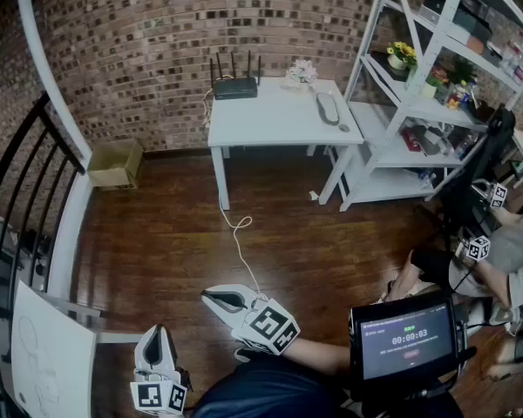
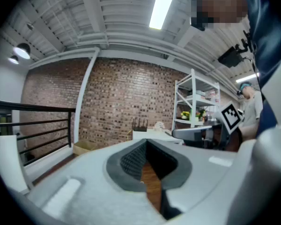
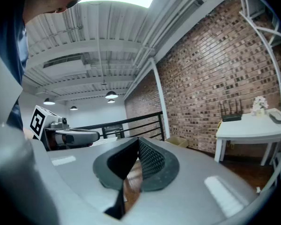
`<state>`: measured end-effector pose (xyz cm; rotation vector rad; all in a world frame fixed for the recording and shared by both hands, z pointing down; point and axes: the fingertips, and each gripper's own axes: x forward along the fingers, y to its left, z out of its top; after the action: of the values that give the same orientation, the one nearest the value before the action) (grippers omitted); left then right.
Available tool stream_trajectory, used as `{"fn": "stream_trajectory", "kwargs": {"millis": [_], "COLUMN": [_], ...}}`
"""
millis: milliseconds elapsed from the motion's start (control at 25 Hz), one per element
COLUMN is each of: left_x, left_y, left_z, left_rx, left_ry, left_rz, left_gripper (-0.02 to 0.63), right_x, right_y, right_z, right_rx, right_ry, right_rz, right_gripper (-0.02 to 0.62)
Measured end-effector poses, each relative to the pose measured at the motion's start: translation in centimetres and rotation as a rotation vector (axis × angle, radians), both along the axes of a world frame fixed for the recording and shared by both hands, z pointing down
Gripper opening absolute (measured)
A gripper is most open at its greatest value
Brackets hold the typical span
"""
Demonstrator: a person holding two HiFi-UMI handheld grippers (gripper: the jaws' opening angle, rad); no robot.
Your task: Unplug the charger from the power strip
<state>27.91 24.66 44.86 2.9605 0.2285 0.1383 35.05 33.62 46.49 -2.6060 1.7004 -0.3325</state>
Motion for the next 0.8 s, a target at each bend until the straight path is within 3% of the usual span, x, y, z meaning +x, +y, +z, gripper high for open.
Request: {"fn": "stream_trajectory", "kwargs": {"millis": [280, 440, 560, 680, 800], "left_x": [0.7, -0.2, -1.7, 0.1, 0.3], "left_y": [5.9, 6.2, 5.6, 6.4, 5.7], "left_z": [-0.1, -0.2, -0.3, -1.4, -4.1], "left_rx": [0.000, -0.001, 0.009, 0.027, 0.039], "left_ry": [-0.017, -0.026, -0.029, -0.032, -0.085], "left_rz": [0.109, 0.103, 0.024, -0.066, -0.315], "left_gripper": [0.006, 0.006, 0.006, 0.006, 0.006], "right_x": [-0.9, -2.0, -2.9, -0.7, 0.6], "right_y": [6.1, 6.3, 5.2, 5.3, 2.3], "right_z": [0.5, 0.6, 0.9, -1.0, -3.8], "right_rx": [0.000, 0.001, 0.012, 0.048, 0.090], "right_ry": [-0.027, -0.036, -0.048, -0.042, -0.089], "right_rz": [0.099, 0.087, 0.003, -0.123, -0.416], "right_gripper": [0.003, 0.003, 0.003, 0.003, 0.003]}}
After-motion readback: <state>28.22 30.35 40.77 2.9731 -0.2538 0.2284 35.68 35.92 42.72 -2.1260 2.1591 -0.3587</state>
